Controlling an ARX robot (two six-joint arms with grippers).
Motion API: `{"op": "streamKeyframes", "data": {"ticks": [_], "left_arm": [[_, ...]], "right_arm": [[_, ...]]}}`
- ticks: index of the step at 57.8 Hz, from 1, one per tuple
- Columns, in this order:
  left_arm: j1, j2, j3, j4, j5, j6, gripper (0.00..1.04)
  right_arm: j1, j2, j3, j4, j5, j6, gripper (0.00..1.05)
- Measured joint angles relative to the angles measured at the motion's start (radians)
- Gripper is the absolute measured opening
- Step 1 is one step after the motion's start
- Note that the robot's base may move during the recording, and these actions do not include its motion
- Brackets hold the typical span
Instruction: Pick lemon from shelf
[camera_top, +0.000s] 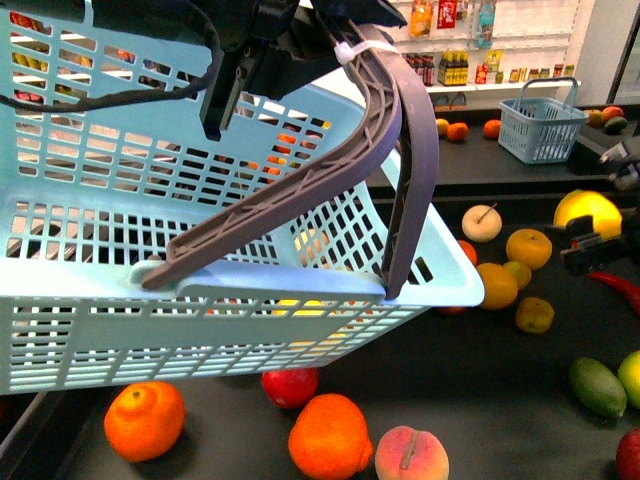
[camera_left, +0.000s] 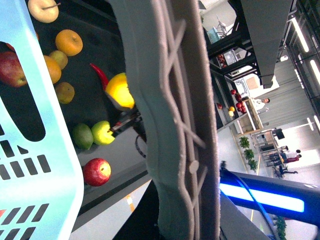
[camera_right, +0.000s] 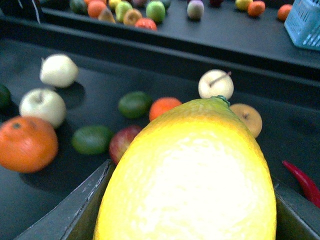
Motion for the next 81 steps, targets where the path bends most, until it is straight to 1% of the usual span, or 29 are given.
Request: {"op": "streamKeyframes", "data": {"ticks": [3, 8, 18, 29, 40, 46, 52, 56, 57, 60, 63, 67, 73, 81], "left_arm": [[0.000, 0.000, 0.000, 0.000, 0.000, 0.000, 0.09], [0.000, 0.000, 0.000, 0.000, 0.000, 0.000, 0.09], [0.000, 0.000, 0.000, 0.000, 0.000, 0.000, 0.09], [0.000, 0.000, 0.000, 0.000, 0.000, 0.000, 0.09], [0.000, 0.000, 0.000, 0.000, 0.000, 0.000, 0.09], [0.000, 0.000, 0.000, 0.000, 0.000, 0.000, 0.09], [0.000, 0.000, 0.000, 0.000, 0.001, 0.000, 0.09], [0.000, 0.000, 0.000, 0.000, 0.008, 0.001, 0.09], [0.000, 0.000, 0.000, 0.000, 0.009, 0.000, 0.09], [0.000, 0.000, 0.000, 0.000, 0.013, -0.001, 0.09], [0.000, 0.000, 0.000, -0.001, 0.013, -0.001, 0.09], [-0.001, 0.000, 0.000, -0.002, 0.011, -0.006, 0.09], [-0.002, 0.000, 0.000, -0.003, 0.003, -0.007, 0.09], [-0.001, 0.000, 0.000, -0.003, -0.001, -0.006, 0.09]], "right_arm": [[0.010, -0.087, -0.042, 0.003, -0.026, 0.041, 0.72], [0.035, -0.193, -0.083, 0.002, -0.037, 0.093, 0.72], [0.146, -0.341, -0.151, -0.031, -0.027, 0.212, 0.72], [0.283, -0.380, -0.217, -0.048, -0.006, 0.258, 0.72], [0.382, -0.393, -0.250, -0.048, 0.016, 0.285, 0.72], [0.421, -0.393, -0.267, -0.064, 0.031, 0.288, 0.72], [0.442, -0.391, -0.280, -0.069, 0.032, 0.289, 0.72], [0.447, -0.390, -0.285, -0.068, 0.033, 0.294, 0.82], [0.451, -0.390, -0.286, -0.065, 0.033, 0.299, 0.87], [0.454, -0.390, -0.287, -0.060, 0.033, 0.304, 0.97], [0.454, -0.390, -0.288, -0.060, 0.033, 0.312, 1.03], [0.449, -0.394, -0.288, -0.063, 0.035, 0.320, 1.03], [0.416, -0.416, -0.288, -0.088, 0.035, 0.318, 1.02], [0.312, -0.494, -0.298, -0.119, 0.075, 0.263, 1.02]]}}
